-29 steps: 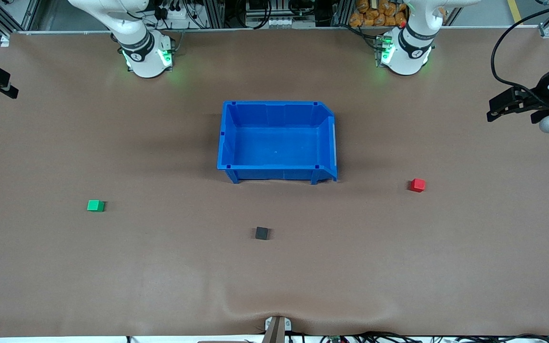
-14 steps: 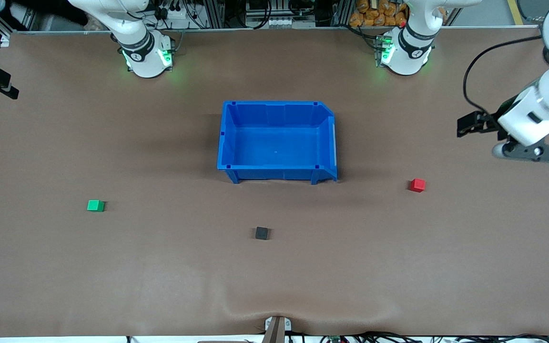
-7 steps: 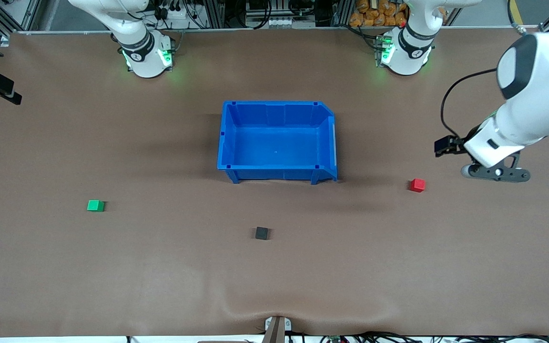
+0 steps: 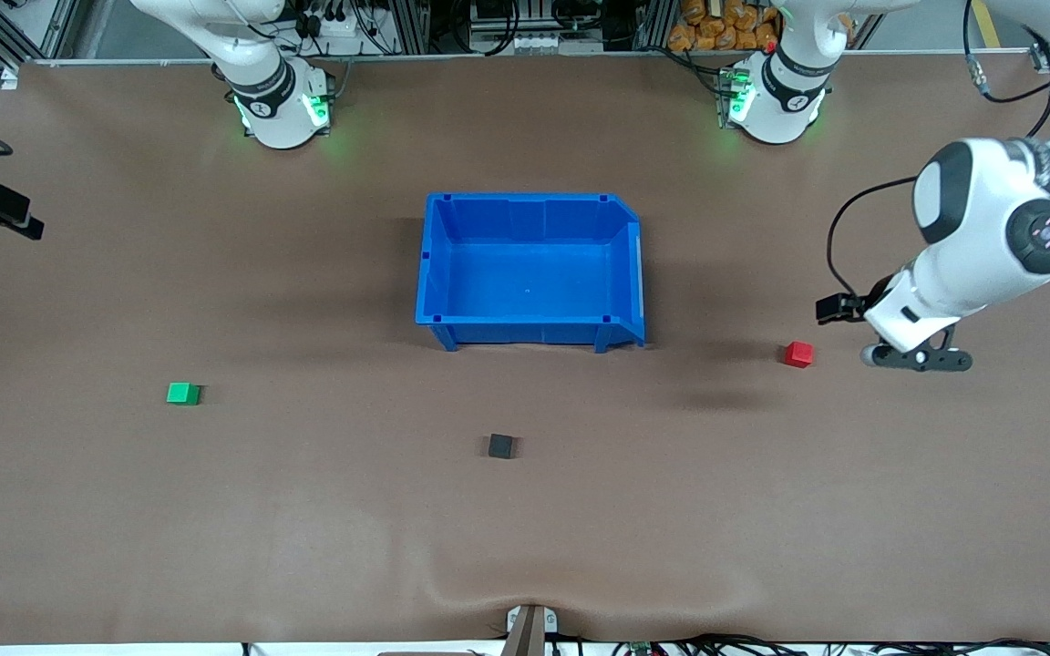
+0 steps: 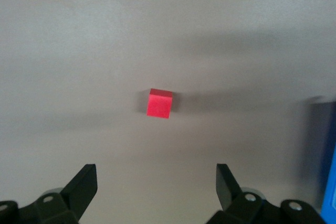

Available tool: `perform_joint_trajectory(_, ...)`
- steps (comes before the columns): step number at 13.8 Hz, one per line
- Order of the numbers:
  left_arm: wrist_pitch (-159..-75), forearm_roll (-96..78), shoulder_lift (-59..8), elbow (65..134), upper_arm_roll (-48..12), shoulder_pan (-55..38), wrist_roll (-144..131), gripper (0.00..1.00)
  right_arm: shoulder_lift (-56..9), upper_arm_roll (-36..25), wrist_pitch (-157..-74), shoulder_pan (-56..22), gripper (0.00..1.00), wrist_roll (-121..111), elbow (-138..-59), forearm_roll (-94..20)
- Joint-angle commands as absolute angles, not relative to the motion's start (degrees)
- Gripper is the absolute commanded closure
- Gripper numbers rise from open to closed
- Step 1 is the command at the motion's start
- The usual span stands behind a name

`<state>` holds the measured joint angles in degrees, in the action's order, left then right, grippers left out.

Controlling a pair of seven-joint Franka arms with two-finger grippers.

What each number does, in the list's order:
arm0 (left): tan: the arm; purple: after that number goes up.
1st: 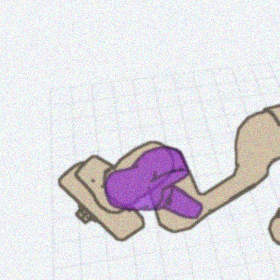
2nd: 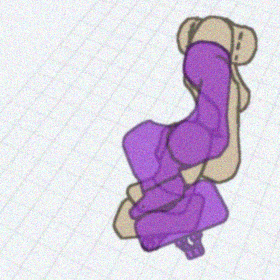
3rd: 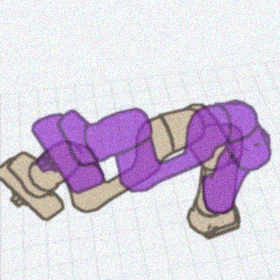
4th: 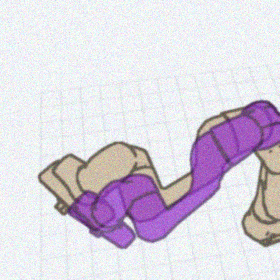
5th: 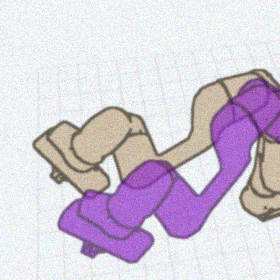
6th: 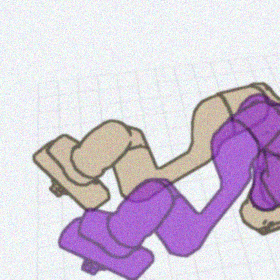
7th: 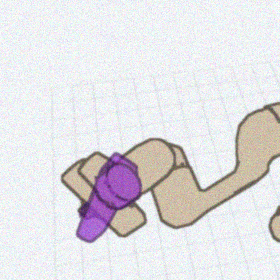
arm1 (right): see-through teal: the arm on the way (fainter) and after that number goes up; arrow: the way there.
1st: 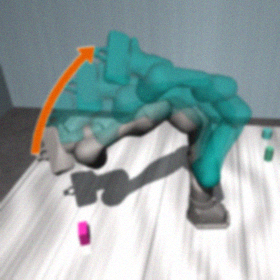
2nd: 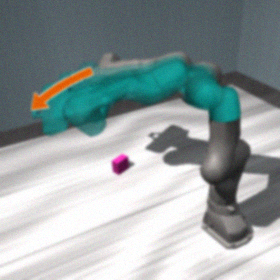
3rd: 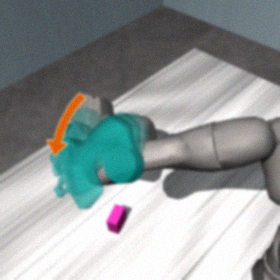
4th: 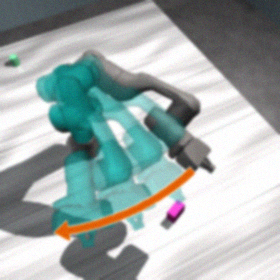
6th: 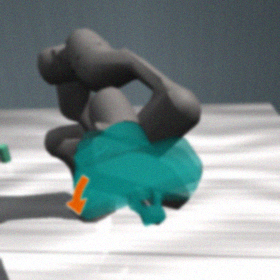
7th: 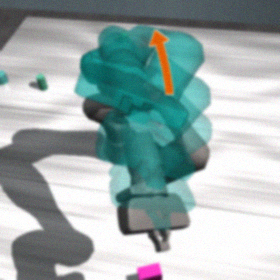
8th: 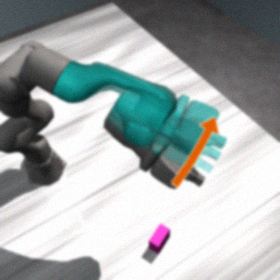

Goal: Attach green and red cubes to black cube

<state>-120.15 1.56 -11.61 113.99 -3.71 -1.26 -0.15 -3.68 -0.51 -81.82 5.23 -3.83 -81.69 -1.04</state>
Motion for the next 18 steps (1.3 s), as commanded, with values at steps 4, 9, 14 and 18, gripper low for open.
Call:
perform_joint_trajectory(4,-127.35,5.88,-20.99,112.42,-4.13,-1.5,2.63,0.0,-11.76,0.0,-84.9,9.93,0.0,-5.01,-80.77,-0.88)
perform_joint_trajectory(9,-133.41,6.24,-26.8,112.67,-4.13,-1.49,1.5,0.0,-19.41,0.0,-88.33,12.04,0.0,-4.92,-80.86,-0.88)
perform_joint_trajectory(14,-134.47,6.24,-29.79,113.03,-4.04,-1.14,1.49,0.0,-28.09,0.09,-93.68,11.78,0.0,-5.01,-80.77,-1.23)
perform_joint_trajectory(18,-135.18,6.59,-30.76,113.03,-4.04,-1.14,1.84,0.0,-32.42,0.18,-100.26,10.45,0.0,-4.92,-81.21,-0.96)
